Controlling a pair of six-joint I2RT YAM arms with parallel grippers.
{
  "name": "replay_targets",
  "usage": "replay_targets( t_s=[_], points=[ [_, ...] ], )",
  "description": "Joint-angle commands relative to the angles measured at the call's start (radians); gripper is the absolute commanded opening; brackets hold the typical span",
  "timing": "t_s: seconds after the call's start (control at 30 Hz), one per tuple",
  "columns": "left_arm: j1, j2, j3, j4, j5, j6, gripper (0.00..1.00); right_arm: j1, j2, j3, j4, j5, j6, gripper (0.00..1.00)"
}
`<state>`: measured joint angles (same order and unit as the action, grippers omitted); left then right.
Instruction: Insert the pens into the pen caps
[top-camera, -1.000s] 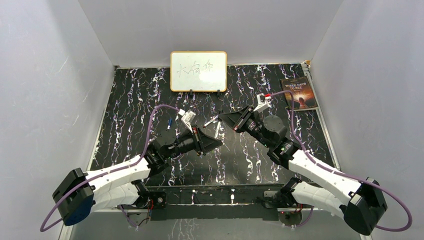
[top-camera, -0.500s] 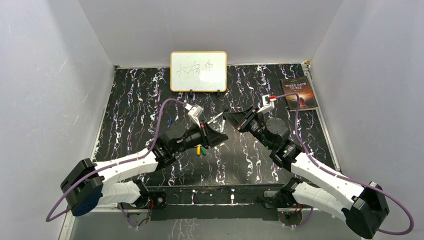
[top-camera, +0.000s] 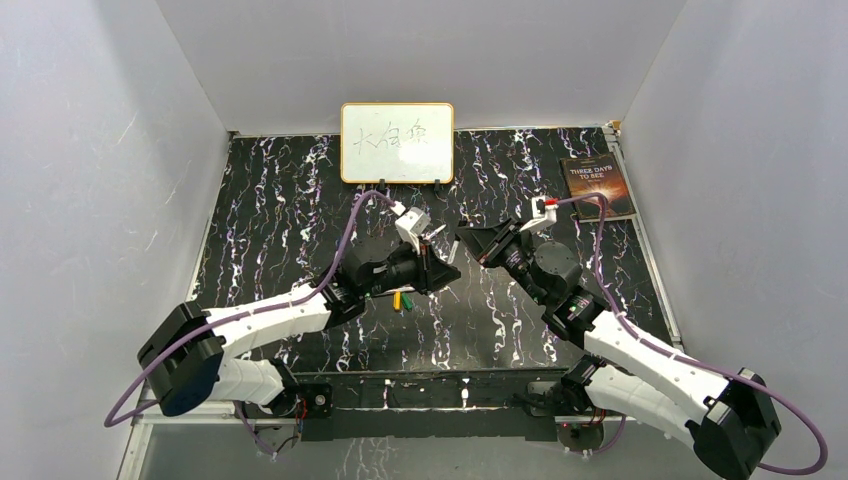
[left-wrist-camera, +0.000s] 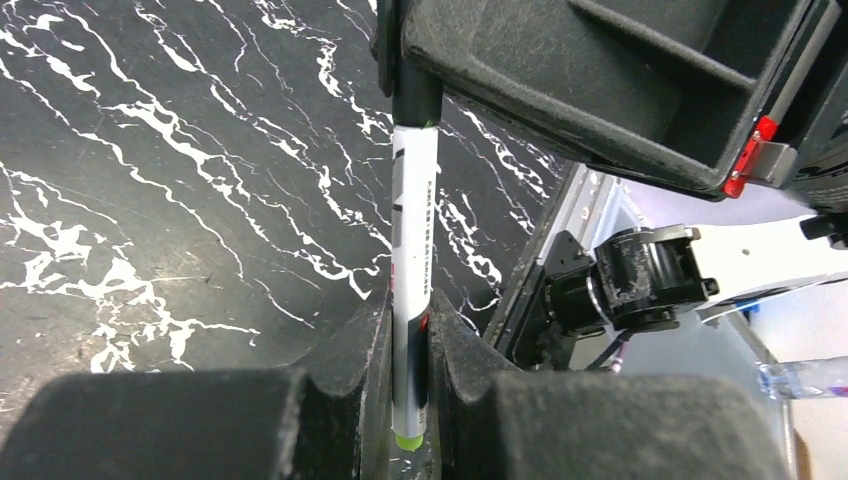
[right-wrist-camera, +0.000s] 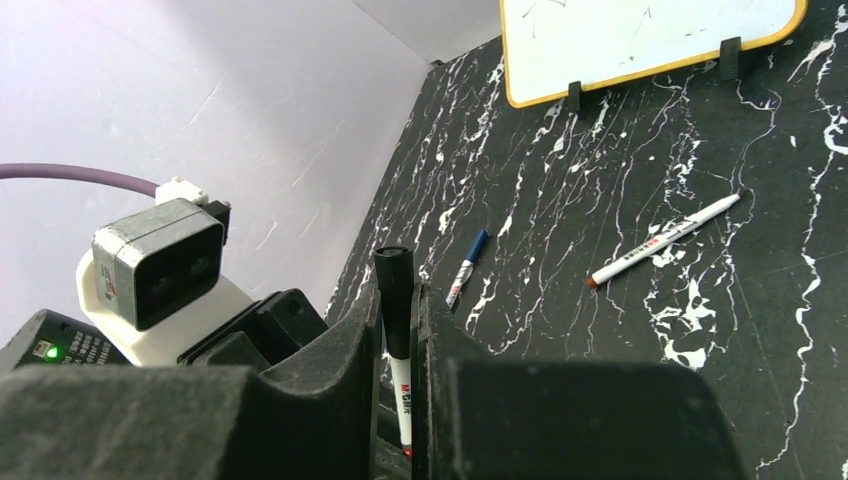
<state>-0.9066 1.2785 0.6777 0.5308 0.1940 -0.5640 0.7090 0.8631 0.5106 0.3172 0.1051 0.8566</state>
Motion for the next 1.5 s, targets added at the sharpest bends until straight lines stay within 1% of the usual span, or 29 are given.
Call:
replay_targets(
  t_s=[0.0, 0.13, 0.33, 0.67, 0.87, 0.9, 1.17, 1.33, 1.47],
  points=[
    [0.061, -0.011, 0.14, 0.147, -0.17, 0.106, 0.0, 0.07, -0.02, -0.037, -0.123, -0.316, 0.001, 0.0],
    [0.07, -0.011, 0.191, 0.121, -0.158, 0.156, 0.0, 0.072, -0.033, -0.056, -0.148, -0.34, 0.002, 0.0],
    [0.082, 0.009, 0.261, 0.103, -0.154, 0.194, 0.0, 0.086, -0.031, -0.093, -0.157, -0.37, 0.001, 0.0],
    [0.099, 0.044, 0.328, 0.109, -0.151, 0.211, 0.0, 0.135, -0.042, -0.127, -0.191, -0.367, 0.001, 0.0],
    [0.111, 0.055, 0.371, 0.112, -0.155, 0.223, 0.0, 0.167, -0.039, -0.153, -0.168, -0.372, 0.009, 0.0],
    [0.114, 0.057, 0.377, 0.113, -0.157, 0.225, 0.0, 0.174, -0.037, -0.19, -0.161, -0.37, 0.015, 0.0],
    [0.155, 0.064, 0.43, 0.122, -0.148, 0.221, 0.0, 0.23, -0.013, -0.244, -0.134, -0.334, 0.04, 0.0],
    [0.181, 0.061, 0.448, 0.11, -0.115, 0.226, 0.0, 0.262, -0.009, -0.259, -0.117, -0.298, 0.052, 0.0],
    [0.181, 0.042, 0.413, 0.103, -0.099, 0.231, 0.0, 0.263, -0.032, -0.233, -0.161, -0.259, 0.034, 0.0]
  ],
)
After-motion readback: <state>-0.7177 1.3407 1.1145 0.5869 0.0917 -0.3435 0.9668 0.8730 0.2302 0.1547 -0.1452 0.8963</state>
